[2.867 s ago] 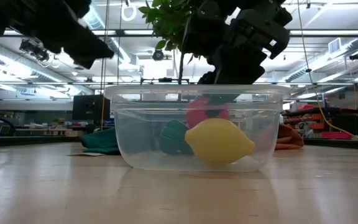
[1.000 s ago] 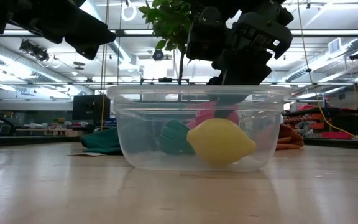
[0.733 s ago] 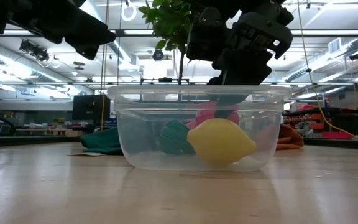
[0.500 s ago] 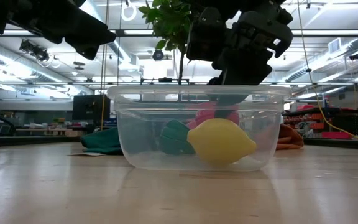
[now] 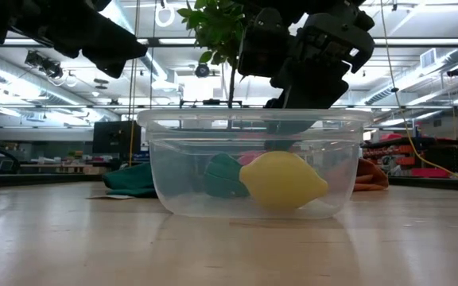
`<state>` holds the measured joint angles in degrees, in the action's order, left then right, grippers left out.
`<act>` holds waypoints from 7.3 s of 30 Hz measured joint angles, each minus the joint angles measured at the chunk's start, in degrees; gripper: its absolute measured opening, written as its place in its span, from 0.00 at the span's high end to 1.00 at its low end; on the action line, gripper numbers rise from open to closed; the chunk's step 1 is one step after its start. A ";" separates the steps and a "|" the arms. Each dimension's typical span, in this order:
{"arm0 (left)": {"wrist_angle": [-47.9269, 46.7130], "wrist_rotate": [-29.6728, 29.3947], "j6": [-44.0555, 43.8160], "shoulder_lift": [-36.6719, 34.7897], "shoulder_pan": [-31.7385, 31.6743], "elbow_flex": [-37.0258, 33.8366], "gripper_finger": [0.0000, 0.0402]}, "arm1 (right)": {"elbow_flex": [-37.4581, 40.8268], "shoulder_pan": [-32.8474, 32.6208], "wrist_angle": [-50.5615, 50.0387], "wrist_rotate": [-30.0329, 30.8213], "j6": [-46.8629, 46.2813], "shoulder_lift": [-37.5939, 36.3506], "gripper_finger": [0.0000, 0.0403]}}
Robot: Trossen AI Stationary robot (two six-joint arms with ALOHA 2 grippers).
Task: Pick and placing Produce into tupperware
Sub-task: Put the tomato into the transparent bin, then put the cabbage into the transparent bin
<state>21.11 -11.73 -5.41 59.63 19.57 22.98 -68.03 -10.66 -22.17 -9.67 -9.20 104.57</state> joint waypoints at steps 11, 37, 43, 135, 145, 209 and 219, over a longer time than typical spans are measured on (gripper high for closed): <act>-0.05 0.00 -0.11 0.01 0.00 0.00 0.72 | -10.15 0.00 -12.06 4.14 5.21 0.00 0.36; -2.15 -0.12 -1.49 -0.01 0.00 0.00 0.71 | 4.41 -0.02 -23.02 23.39 -6.44 -23.87 0.41; -2.08 -0.68 -1.48 -0.01 -0.19 0.00 0.72 | 22.80 0.02 -9.85 29.06 -14.03 -37.81 0.42; -2.65 -2.14 -1.46 -0.01 -1.77 0.00 0.71 | 27.32 17.68 23.84 6.40 39.89 -11.30 0.40; -3.94 -2.16 -1.88 0.01 -1.77 0.02 0.72 | 24.99 17.64 22.96 6.38 39.44 -12.15 0.46; 10.24 -21.31 -2.89 16.23 9.66 3.17 0.74 | 5.53 -5.78 14.97 8.95 19.75 -6.27 0.48; 8.83 -21.28 -2.91 16.23 9.64 3.19 0.74 | -3.10 -4.61 11.09 4.16 20.39 1.35 0.48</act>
<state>29.94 -33.01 -8.32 75.85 29.21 26.17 -71.13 -15.26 -11.08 -5.51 11.19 105.92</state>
